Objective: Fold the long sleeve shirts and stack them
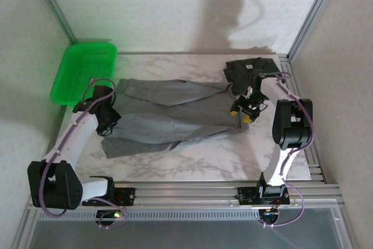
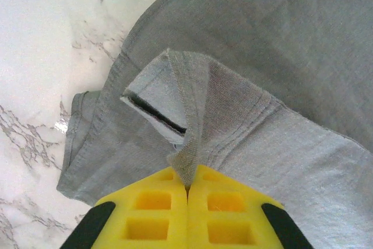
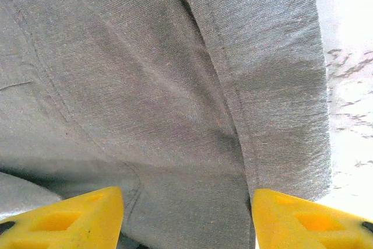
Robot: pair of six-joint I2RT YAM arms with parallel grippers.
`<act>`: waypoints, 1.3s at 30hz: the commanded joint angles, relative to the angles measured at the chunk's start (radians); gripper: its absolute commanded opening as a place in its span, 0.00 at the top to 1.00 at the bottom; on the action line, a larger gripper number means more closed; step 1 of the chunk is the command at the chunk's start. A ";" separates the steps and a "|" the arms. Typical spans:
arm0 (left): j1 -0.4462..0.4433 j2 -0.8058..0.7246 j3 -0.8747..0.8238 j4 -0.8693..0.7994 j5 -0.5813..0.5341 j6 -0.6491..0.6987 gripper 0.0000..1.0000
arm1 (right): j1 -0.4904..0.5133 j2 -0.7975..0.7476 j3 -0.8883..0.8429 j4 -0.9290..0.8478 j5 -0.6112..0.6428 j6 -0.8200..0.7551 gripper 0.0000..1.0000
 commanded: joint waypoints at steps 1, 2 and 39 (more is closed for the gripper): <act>-0.004 -0.020 0.023 -0.065 0.021 0.020 1.00 | -0.005 0.025 0.036 -0.025 -0.006 -0.013 0.39; -0.005 -0.020 0.035 -0.084 0.032 0.025 1.00 | -0.006 0.028 0.037 -0.025 -0.006 -0.013 0.39; -0.002 0.122 0.005 -0.200 -0.002 0.129 0.96 | -0.006 0.098 0.081 -0.018 -0.020 -0.045 0.40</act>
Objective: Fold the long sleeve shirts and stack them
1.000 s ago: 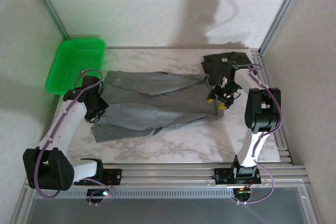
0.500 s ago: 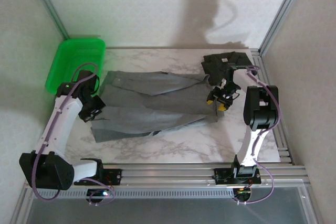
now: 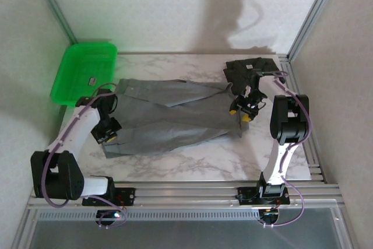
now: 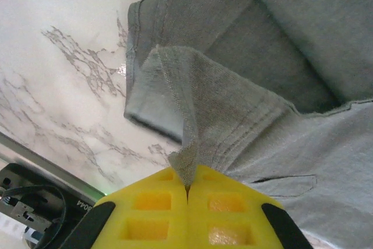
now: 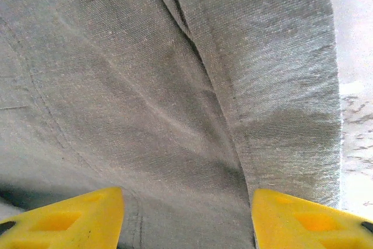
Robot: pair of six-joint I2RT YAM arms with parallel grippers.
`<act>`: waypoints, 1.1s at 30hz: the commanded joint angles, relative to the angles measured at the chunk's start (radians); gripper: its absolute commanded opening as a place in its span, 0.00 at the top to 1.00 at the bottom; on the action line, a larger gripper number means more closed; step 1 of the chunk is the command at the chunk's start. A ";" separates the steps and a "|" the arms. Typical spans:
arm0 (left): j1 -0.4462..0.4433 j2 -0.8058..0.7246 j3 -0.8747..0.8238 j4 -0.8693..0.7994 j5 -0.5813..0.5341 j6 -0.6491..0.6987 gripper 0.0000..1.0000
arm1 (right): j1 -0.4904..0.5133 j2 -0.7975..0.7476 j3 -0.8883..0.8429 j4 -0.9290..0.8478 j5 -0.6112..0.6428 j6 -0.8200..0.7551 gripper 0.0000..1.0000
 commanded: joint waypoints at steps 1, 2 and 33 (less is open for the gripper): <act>-0.002 0.047 -0.035 0.089 -0.049 0.009 0.95 | -0.004 0.021 0.029 -0.024 -0.019 -0.012 0.40; -0.002 0.068 -0.045 0.113 -0.059 0.006 0.94 | -0.004 0.020 0.030 -0.025 -0.018 -0.012 0.40; 0.001 -0.301 -0.299 0.112 0.094 -0.280 0.23 | 0.043 -0.356 -0.350 0.078 -0.192 0.067 0.46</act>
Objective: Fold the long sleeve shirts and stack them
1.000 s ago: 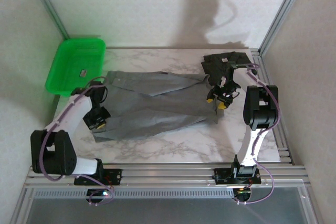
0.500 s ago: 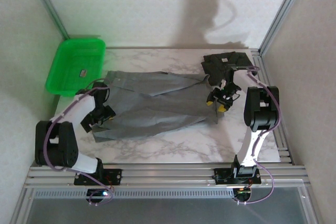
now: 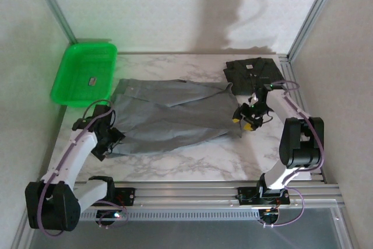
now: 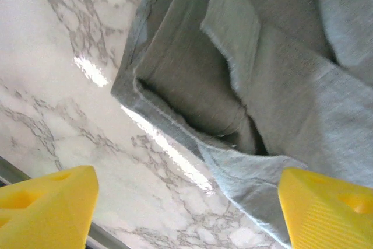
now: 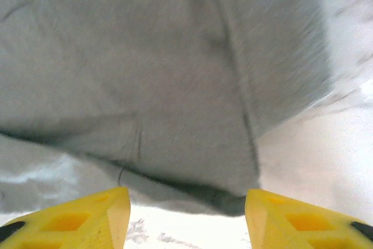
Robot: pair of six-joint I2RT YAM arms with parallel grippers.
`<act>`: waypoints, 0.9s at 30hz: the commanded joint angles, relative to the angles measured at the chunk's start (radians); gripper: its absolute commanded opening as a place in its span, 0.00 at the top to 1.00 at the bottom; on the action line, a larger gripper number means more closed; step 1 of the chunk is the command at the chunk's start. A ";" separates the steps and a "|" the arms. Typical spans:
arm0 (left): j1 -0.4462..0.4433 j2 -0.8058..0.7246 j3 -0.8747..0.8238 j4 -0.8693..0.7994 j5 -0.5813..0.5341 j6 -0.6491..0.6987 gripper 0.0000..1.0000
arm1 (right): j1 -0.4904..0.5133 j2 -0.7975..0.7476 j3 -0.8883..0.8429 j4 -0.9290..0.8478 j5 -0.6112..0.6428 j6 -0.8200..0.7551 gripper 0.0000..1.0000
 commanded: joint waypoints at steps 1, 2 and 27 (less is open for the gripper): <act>0.001 -0.026 -0.048 -0.013 0.045 -0.046 0.25 | 0.058 -0.015 -0.048 0.015 -0.104 -0.021 0.47; 0.001 -0.035 -0.058 -0.009 0.048 -0.052 0.26 | 0.073 -0.011 -0.057 0.014 -0.080 -0.022 0.49; 0.001 0.080 -0.277 0.231 0.012 -0.098 0.11 | 0.026 0.207 -0.058 0.087 0.176 0.045 0.60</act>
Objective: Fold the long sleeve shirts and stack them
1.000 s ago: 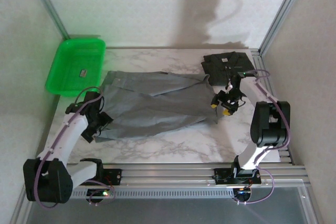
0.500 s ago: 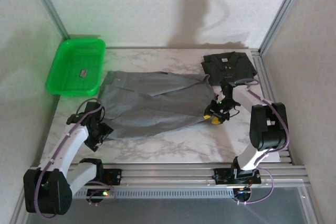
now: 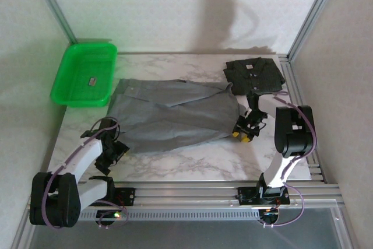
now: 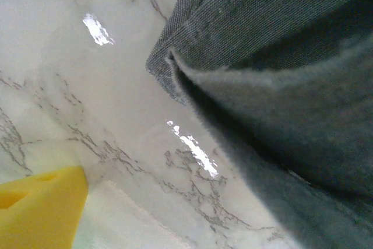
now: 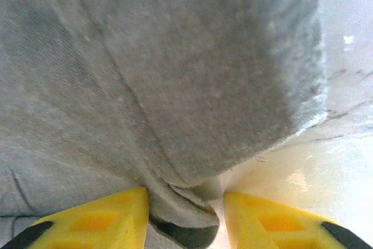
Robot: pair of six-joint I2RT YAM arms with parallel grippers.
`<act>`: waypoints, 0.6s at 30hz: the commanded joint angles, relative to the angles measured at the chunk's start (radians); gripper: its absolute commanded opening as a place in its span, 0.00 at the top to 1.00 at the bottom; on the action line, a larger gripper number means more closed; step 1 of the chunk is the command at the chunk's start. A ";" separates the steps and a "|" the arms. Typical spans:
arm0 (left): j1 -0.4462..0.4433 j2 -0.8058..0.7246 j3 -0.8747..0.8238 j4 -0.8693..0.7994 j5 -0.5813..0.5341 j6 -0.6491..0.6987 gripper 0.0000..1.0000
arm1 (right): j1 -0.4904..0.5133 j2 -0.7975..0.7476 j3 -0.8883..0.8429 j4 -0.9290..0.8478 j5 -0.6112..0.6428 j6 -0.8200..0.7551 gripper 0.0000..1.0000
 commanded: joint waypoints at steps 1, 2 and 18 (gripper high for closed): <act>0.001 0.028 -0.045 0.060 -0.035 -0.019 0.11 | -0.001 0.061 0.031 0.031 0.086 0.020 0.60; 0.001 0.027 -0.047 0.064 -0.033 -0.019 0.11 | -0.006 0.072 0.039 0.028 0.110 0.027 0.60; 0.001 -0.063 0.056 0.021 -0.037 -0.098 0.00 | -0.060 0.044 0.157 0.049 0.260 0.085 0.52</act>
